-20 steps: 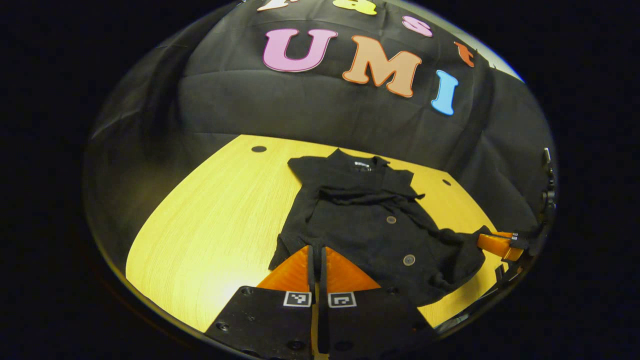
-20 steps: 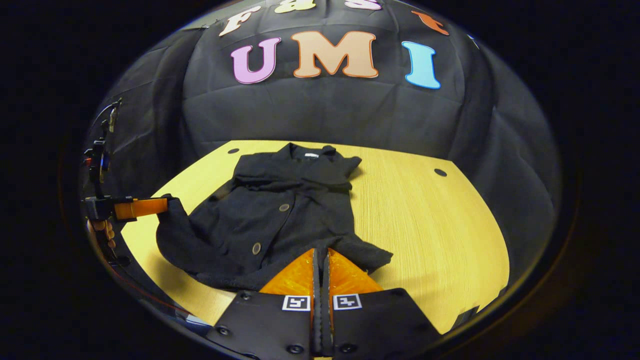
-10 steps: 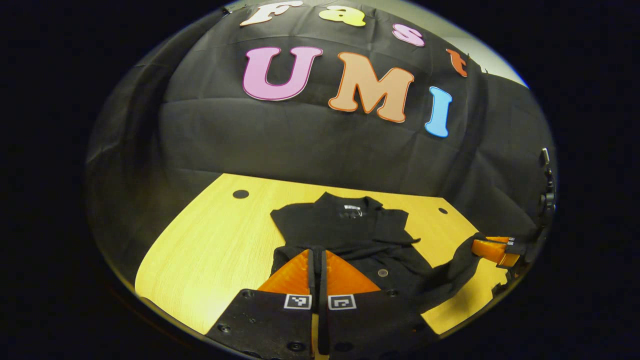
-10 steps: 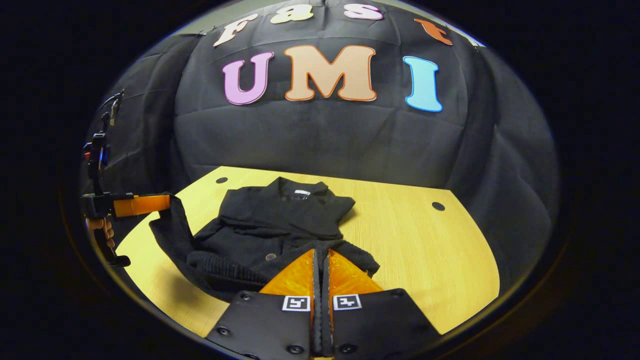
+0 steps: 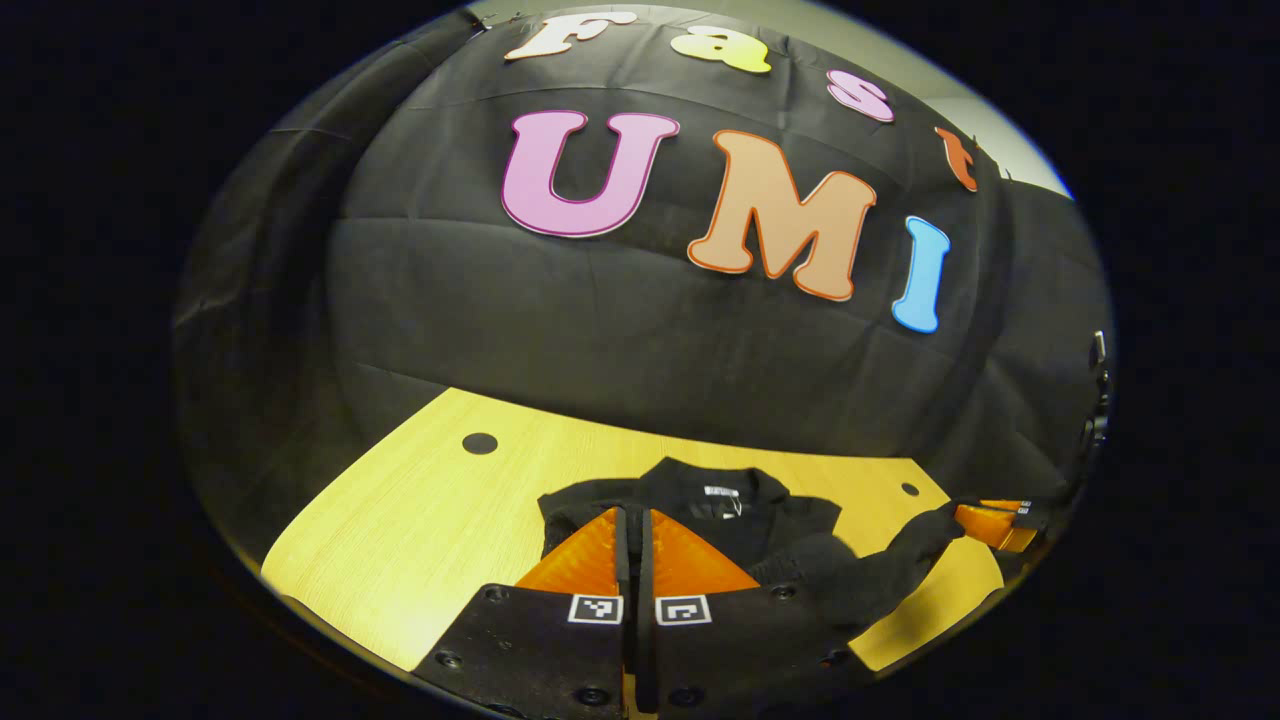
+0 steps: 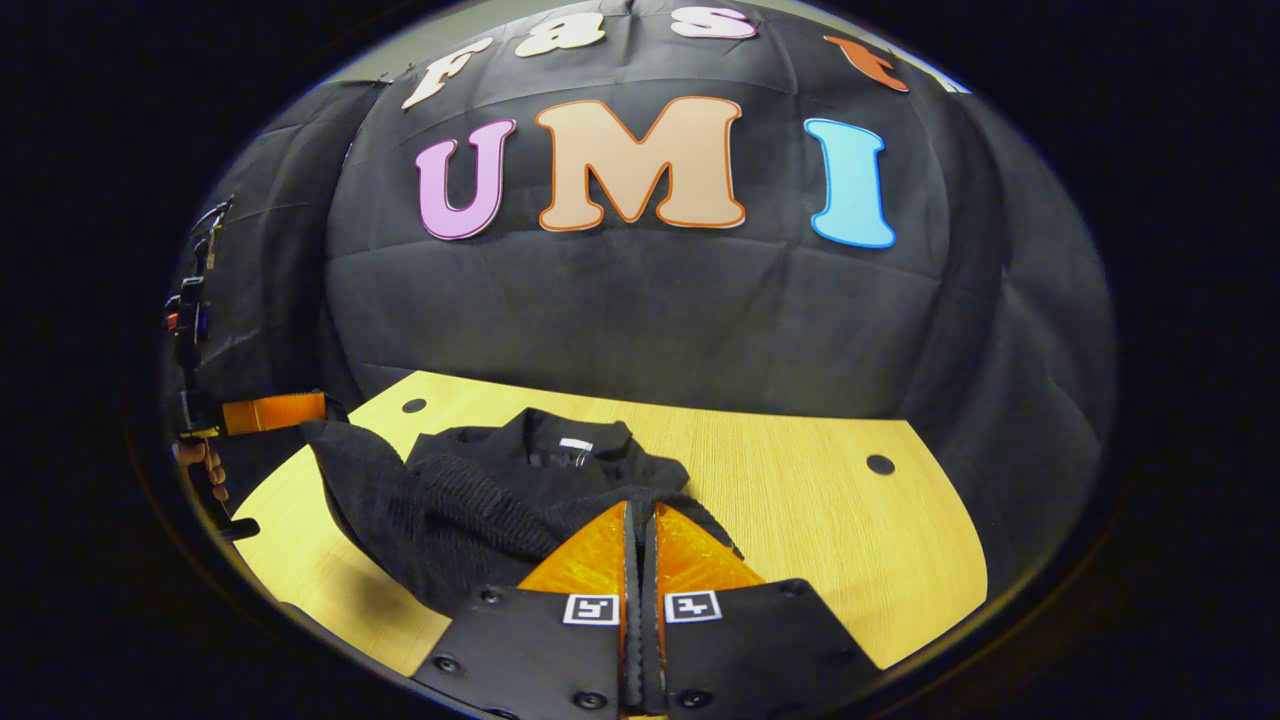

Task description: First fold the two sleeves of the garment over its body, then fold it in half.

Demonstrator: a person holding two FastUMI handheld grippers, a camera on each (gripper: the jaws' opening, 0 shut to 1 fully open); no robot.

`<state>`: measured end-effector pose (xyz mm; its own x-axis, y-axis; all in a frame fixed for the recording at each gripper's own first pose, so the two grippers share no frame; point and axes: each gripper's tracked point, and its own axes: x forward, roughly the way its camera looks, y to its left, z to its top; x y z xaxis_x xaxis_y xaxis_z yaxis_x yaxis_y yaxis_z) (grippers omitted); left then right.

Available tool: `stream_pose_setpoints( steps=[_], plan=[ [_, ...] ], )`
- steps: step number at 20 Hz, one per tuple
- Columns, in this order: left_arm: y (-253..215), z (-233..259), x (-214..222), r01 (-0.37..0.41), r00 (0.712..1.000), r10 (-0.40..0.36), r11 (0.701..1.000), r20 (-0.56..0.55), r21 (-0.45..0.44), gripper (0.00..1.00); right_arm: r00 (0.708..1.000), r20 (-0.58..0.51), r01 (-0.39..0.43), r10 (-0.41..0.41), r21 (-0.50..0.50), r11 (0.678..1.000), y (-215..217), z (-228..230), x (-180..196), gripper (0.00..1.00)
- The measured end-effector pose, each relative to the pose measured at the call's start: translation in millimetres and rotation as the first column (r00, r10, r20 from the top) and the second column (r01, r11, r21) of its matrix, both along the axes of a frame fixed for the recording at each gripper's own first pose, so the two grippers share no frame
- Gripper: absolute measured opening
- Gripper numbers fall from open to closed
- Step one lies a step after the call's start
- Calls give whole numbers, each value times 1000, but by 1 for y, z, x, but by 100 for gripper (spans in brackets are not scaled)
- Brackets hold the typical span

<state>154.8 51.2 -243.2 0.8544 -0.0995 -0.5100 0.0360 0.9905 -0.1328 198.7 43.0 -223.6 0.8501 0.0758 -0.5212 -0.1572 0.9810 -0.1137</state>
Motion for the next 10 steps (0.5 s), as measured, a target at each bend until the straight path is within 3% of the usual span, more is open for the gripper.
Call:
stream_pose_setpoints(
  steps=[6,10],
  plan=[
    [8,-5,51,-53,998,51,997,25,63,0,998,55,-32,30,37,999,4,19,77,2],
    [6,-23,85,-71,997,71,995,5,71,0,999,34,-40,38,47,998,1,8,119,2]
  ],
)
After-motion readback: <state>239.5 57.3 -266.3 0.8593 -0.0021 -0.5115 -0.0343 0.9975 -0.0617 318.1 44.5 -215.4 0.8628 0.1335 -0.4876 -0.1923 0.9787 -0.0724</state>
